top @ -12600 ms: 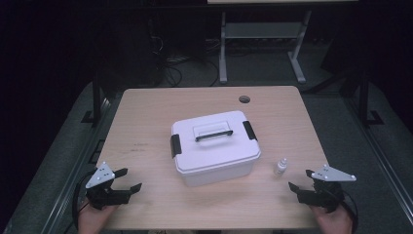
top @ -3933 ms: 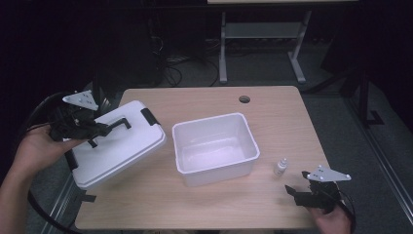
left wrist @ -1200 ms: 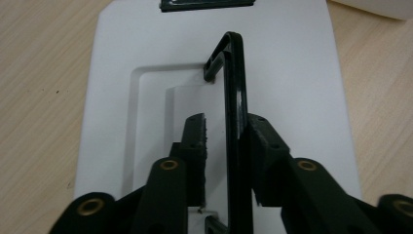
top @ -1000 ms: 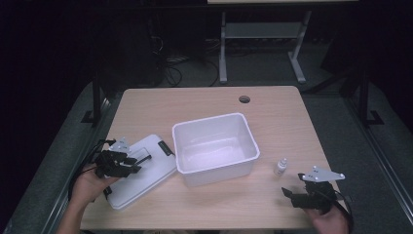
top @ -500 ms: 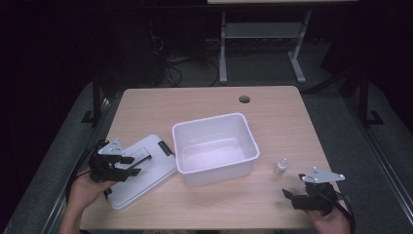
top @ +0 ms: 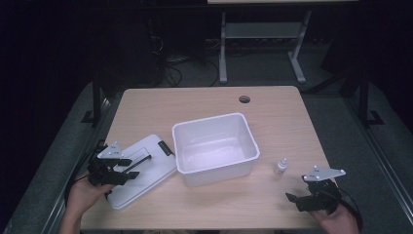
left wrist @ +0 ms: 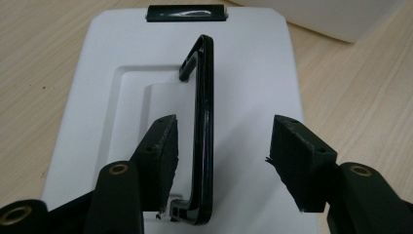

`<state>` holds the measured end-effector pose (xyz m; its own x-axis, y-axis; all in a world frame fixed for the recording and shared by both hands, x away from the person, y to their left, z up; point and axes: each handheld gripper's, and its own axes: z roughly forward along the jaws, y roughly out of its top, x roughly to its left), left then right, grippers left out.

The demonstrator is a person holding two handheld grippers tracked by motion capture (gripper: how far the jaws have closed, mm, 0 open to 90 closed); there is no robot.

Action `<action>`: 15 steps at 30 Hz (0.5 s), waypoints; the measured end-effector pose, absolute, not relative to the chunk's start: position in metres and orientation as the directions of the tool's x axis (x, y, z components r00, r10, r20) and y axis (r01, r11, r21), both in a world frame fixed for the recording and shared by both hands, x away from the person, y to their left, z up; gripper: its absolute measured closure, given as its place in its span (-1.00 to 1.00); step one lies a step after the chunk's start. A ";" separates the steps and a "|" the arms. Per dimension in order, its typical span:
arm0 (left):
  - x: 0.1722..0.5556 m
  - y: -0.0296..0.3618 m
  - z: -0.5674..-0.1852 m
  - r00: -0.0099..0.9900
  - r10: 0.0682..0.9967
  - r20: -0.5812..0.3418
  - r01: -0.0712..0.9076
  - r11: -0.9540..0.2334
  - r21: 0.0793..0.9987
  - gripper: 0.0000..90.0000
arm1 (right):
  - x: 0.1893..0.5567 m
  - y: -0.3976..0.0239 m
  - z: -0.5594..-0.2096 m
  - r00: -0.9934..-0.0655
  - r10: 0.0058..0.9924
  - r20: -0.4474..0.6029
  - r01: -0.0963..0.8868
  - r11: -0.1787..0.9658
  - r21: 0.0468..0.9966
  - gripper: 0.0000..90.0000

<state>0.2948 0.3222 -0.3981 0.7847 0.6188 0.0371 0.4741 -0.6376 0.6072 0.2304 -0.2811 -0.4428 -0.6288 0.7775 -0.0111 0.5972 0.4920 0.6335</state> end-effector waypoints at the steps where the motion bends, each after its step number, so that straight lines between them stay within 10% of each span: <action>1: 0.295 0.323 -0.398 0.784 0.620 0.035 0.475 -0.635 0.609 -0.05 | 0.231 -0.281 -0.443 -0.638 0.770 -0.015 0.596 0.507 0.622 -0.66; 15: 0.291 0.325 -0.399 0.778 0.628 0.035 0.469 -0.617 0.632 -0.12 | 0.266 -0.271 -0.402 -0.799 0.583 -0.149 0.479 0.767 0.428 -0.66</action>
<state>0.2907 0.3251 -0.3990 0.7776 0.6277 0.0352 0.4691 -0.6165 0.6323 0.2661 -0.2707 -0.4020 -0.7990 0.5826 -0.1492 0.4791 0.7666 0.4276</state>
